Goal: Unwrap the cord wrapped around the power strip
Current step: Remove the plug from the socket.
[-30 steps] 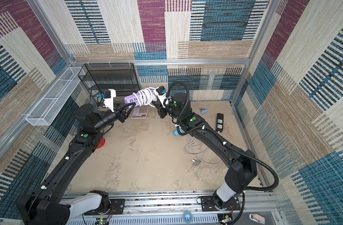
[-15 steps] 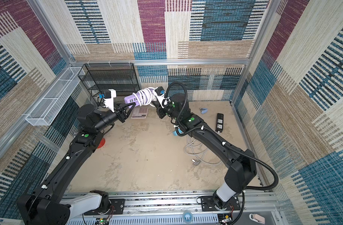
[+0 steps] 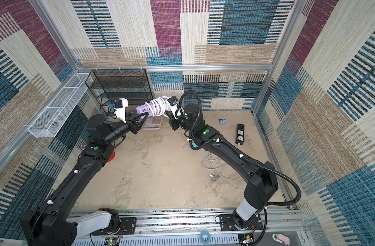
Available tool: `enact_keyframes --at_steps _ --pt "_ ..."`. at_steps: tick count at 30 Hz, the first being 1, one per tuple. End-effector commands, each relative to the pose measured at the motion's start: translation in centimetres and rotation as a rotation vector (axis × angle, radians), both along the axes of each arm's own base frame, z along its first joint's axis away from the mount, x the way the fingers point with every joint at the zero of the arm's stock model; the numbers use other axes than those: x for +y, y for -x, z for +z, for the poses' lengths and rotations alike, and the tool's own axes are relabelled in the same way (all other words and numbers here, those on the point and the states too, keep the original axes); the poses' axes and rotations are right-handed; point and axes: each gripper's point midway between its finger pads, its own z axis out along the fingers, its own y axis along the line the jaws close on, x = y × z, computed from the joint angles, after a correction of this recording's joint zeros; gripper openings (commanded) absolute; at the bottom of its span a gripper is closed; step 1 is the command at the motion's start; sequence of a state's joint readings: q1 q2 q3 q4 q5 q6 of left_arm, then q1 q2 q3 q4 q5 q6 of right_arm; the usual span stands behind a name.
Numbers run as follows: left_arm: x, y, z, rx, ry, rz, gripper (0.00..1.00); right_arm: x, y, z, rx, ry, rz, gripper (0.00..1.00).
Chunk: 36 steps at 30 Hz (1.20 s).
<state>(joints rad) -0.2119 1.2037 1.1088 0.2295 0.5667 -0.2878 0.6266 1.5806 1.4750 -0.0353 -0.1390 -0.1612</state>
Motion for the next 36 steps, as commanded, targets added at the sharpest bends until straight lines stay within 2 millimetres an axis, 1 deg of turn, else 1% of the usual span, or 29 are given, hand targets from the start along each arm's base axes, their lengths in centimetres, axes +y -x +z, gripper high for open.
enact_keyframes --at_steps 1,2,3,5,10,18,21,25,29,30,31,32,33,35,36 --pt "0.9 0.0 2.1 -0.087 0.02 0.042 0.0 -3.3 -0.4 2.0 -0.016 -0.083 0.014 0.0" --pt "1.0 -0.1 2.1 -0.087 0.02 0.044 0.0 -4.3 -0.5 2.2 -0.015 -0.094 0.012 0.0" --pt "1.0 -0.1 2.2 -0.089 0.022 0.045 0.0 -5.0 -0.6 2.2 -0.012 -0.1 0.011 0.0" --pt "1.2 -0.1 2.3 -0.09 0.027 0.047 0.0 -5.6 -0.6 2.2 -0.014 -0.1 0.007 0.0" --pt "1.3 -0.2 2.2 -0.089 0.032 0.046 0.0 -3.9 0.5 2.1 -0.011 -0.108 0.059 0.0" --pt "1.5 -0.1 2.4 -0.094 0.034 0.055 0.0 -2.6 2.1 2.0 -0.021 -0.133 0.125 0.0" --pt "1.5 -0.2 2.3 -0.094 0.034 0.056 0.0 -1.5 3.3 1.7 -0.029 -0.126 0.181 0.0" --pt "1.5 -0.2 2.2 -0.09 0.04 0.054 0.0 0.6 5.6 0.8 -0.038 -0.11 0.291 0.01" --pt "1.3 0.0 2.5 -0.095 0.049 0.04 0.0 2.3 6.5 -1.3 -0.021 -0.064 0.353 0.03" --pt "1.3 0.0 2.5 -0.094 0.05 0.038 0.0 2.5 6.5 -1.7 -0.018 -0.058 0.36 0.05" --pt "1.3 0.1 2.6 -0.097 0.052 0.033 0.0 2.7 6.5 -2.2 -0.015 -0.052 0.366 0.1" --pt "1.2 0.2 2.7 -0.101 0.052 0.028 0.0 2.7 6.6 -2.4 -0.015 -0.051 0.369 0.17" --pt "1.2 0.2 2.8 -0.102 0.053 0.025 0.0 2.6 6.6 -2.4 -0.019 -0.051 0.37 0.27" --pt "1.2 0.3 2.9 -0.108 0.056 0.023 0.0 2.5 6.8 -2.4 -0.032 -0.056 0.365 0.67" --pt "1.3 0.4 3.0 -0.11 0.058 0.023 0.0 2.3 6.8 -2.3 -0.038 -0.058 0.36 0.81"
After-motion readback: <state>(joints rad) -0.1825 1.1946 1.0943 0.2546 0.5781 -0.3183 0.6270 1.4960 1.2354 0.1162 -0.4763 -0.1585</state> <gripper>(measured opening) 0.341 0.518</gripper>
